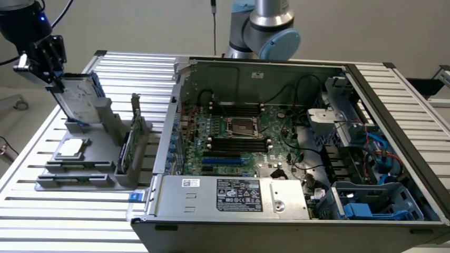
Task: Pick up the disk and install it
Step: 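Pick up the disk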
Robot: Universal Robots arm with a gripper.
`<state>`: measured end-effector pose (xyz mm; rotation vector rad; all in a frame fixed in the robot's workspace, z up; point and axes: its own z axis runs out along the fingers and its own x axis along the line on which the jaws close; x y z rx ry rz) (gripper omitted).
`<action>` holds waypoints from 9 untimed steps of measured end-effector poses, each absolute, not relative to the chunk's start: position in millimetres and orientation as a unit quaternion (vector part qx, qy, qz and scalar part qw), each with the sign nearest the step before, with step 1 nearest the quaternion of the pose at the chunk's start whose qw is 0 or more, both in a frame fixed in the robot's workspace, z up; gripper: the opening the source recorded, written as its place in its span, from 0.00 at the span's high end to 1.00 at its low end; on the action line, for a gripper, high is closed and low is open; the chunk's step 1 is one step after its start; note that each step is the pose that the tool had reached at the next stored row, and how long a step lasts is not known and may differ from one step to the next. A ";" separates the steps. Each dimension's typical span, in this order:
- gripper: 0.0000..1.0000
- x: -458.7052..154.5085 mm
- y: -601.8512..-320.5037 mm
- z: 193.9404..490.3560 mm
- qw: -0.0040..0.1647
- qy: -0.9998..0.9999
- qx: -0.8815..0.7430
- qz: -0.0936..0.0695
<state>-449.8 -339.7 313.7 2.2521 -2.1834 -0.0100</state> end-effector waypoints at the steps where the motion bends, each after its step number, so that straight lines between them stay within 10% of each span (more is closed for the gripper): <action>1: 0.67 -449.8 -339.7 318.2 0.003 -0.696 0.718 -0.003; 9: 0.67 -449.0 -339.7 354.6 0.002 -0.698 0.716 -0.003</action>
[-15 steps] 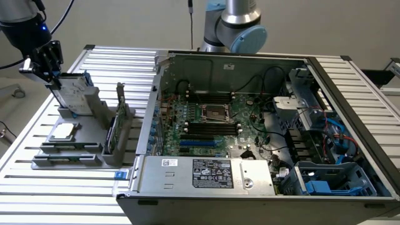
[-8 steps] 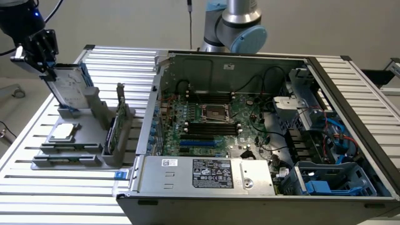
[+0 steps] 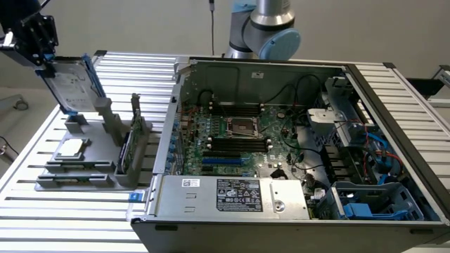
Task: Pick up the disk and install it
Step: 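Pick up the disk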
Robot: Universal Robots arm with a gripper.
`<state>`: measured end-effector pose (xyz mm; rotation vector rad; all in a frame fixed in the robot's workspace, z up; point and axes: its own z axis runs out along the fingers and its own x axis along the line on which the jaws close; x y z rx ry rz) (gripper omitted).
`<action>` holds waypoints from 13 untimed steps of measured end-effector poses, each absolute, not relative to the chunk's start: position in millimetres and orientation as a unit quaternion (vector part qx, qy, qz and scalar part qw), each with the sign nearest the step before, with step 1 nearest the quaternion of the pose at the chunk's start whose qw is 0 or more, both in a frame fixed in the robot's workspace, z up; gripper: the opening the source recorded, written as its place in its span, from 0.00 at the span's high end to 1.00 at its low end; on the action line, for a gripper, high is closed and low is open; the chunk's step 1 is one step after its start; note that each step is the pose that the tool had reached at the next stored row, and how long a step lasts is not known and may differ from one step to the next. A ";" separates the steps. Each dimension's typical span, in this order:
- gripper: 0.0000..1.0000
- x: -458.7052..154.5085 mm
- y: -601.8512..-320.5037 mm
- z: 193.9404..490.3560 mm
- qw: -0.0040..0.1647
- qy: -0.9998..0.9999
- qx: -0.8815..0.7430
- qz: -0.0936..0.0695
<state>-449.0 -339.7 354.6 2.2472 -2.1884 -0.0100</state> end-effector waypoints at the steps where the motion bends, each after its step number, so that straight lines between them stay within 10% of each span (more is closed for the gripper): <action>1: 0.67 -448.6 -339.7 359.1 0.003 -0.698 0.716 -0.003; 13: 0.67 -418.5 -339.7 413.7 0.002 -0.699 0.715 -0.003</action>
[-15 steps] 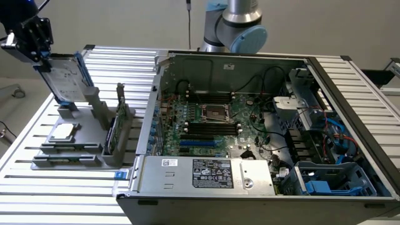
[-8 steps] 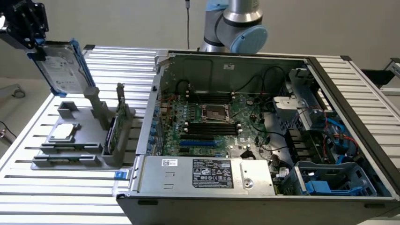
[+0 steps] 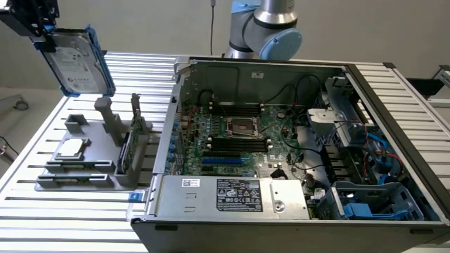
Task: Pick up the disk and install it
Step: 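Pick up the disk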
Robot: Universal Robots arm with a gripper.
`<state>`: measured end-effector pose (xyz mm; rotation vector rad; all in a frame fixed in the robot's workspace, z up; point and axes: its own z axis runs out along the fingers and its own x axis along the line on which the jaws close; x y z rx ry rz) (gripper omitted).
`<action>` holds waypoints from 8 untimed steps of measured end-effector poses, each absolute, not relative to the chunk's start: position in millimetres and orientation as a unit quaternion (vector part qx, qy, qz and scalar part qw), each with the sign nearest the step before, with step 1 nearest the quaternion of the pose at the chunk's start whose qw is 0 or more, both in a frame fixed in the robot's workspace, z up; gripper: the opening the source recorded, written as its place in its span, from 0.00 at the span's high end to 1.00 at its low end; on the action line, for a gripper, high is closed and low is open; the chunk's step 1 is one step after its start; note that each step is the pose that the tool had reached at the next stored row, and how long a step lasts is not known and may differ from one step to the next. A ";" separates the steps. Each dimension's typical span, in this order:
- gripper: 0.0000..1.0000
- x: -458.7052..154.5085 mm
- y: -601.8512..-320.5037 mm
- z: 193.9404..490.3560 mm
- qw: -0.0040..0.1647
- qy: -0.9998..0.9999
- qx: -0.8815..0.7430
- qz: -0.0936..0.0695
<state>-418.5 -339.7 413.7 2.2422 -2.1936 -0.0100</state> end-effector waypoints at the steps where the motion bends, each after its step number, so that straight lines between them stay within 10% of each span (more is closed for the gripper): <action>1: 0.67 -414.0 -339.7 418.3 0.002 -0.699 0.715 -0.003; 8: 0.67 -382.0 -339.7 450.3 0.002 -0.699 0.715 -0.004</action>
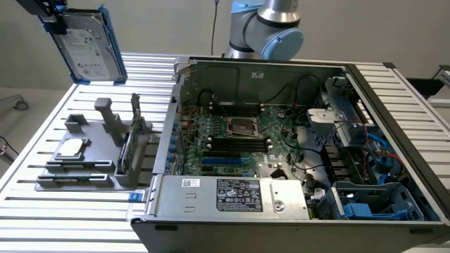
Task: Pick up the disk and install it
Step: 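Pick up the disk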
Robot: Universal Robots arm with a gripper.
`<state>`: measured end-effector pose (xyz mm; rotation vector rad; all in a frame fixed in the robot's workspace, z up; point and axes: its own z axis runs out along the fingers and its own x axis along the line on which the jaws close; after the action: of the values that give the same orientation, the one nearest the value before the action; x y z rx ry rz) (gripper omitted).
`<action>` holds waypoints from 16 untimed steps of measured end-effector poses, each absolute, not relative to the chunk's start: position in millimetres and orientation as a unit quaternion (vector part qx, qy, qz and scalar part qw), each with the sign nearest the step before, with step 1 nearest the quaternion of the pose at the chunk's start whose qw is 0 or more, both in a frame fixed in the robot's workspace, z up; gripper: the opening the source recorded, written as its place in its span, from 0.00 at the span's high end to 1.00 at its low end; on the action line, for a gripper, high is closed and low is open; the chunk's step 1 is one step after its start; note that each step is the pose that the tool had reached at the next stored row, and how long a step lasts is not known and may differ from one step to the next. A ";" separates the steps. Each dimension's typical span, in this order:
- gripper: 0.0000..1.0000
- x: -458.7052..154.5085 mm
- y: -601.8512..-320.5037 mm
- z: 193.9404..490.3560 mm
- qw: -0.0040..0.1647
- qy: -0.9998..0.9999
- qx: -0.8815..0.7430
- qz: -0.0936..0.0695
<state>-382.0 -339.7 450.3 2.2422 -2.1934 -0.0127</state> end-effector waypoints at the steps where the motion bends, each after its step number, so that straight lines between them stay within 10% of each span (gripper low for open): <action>1: 0.67 -377.5 -339.7 454.8 0.002 -0.699 0.715 -0.004; 16: 0.67 -309.5 -342.6 517.0 -0.001 -0.699 0.715 -0.012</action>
<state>-309.5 -342.6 517.0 2.2466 -2.1975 -0.0367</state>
